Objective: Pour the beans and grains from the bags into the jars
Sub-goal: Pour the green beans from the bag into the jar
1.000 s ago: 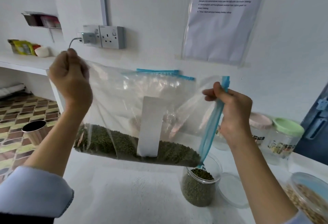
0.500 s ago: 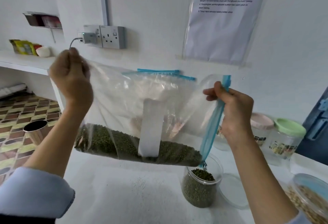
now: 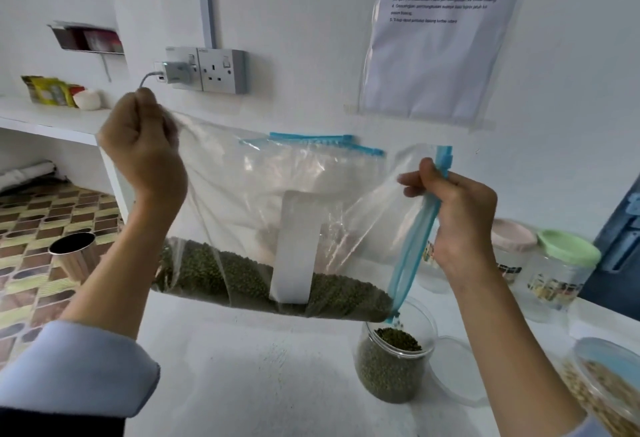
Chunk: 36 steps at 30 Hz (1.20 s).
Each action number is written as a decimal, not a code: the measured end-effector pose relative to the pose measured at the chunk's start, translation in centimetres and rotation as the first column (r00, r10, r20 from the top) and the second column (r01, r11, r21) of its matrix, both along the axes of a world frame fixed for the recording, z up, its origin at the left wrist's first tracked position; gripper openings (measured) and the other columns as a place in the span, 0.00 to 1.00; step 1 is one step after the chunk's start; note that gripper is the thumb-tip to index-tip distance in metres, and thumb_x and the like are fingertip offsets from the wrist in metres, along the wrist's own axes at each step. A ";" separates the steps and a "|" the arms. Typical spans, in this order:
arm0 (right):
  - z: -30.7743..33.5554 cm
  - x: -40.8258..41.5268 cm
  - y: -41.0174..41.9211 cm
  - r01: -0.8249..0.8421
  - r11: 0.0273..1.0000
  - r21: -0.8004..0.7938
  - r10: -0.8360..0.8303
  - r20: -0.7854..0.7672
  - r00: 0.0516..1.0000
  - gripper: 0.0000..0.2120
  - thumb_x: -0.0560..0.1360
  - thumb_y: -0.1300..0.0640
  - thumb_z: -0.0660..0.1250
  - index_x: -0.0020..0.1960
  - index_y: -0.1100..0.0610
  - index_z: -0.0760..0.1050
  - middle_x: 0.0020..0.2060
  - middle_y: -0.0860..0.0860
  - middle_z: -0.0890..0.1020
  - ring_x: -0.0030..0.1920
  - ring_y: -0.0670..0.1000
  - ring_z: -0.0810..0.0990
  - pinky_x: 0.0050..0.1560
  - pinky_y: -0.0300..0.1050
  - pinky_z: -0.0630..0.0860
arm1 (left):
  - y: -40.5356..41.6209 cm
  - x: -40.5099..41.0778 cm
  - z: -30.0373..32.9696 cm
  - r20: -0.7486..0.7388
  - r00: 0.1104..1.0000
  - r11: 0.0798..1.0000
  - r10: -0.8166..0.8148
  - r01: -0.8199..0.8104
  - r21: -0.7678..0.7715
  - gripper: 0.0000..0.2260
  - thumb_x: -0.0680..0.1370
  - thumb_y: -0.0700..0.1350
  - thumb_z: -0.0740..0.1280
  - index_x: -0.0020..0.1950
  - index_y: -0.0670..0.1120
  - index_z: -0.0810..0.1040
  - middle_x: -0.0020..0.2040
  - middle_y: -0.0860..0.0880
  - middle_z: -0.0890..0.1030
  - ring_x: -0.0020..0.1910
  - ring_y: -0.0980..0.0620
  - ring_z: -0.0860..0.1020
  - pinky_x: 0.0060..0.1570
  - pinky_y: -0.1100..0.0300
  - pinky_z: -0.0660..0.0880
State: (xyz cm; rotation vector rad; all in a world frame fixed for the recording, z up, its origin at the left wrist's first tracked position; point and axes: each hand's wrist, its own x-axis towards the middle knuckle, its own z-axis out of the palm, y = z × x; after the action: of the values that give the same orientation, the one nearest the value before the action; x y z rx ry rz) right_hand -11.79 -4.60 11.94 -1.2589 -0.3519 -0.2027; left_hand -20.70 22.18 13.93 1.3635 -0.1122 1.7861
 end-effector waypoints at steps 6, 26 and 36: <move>0.0 -0.2 0.0 -0.007 1.000 0.023 0.007 -0.018 1.000 0.11 0.74 0.59 0.69 0.33 0.57 0.81 0.30 0.48 0.84 0.32 0.46 0.78 0.50 0.40 0.75 | 0.2 0.1 -0.1 -0.012 1.000 1.000 0.007 -0.007 0.025 0.18 0.81 0.42 0.57 0.30 0.49 0.64 0.21 0.60 0.68 0.21 0.59 0.63 0.22 0.64 0.58; 0.2 -0.2 -0.1 0.019 1.000 0.000 -0.019 -0.008 1.000 0.11 0.75 0.59 0.69 0.33 0.56 0.80 0.29 0.46 0.83 0.30 0.44 0.78 0.47 0.40 0.75 | 0.3 -0.2 -0.3 -0.042 0.999 0.997 0.014 -0.011 0.079 0.18 0.80 0.39 0.56 0.30 0.49 0.65 0.21 0.59 0.69 0.22 0.59 0.64 0.24 0.66 0.59; 0.2 -0.8 -0.1 0.002 0.999 -0.032 -0.003 -0.014 1.000 0.12 0.75 0.58 0.69 0.33 0.55 0.81 0.30 0.47 0.84 0.33 0.46 0.78 0.51 0.44 0.74 | 0.0 -0.2 0.0 -0.095 0.995 0.995 -0.012 0.021 0.097 0.17 0.80 0.42 0.57 0.30 0.50 0.65 0.22 0.60 0.69 0.22 0.59 0.64 0.24 0.66 0.60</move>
State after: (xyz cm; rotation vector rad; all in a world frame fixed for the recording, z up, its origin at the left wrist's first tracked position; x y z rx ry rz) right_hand -12.64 -4.67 12.17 -1.2918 -0.3425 -0.1908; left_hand -20.90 22.14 13.97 1.5100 -0.1620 1.7190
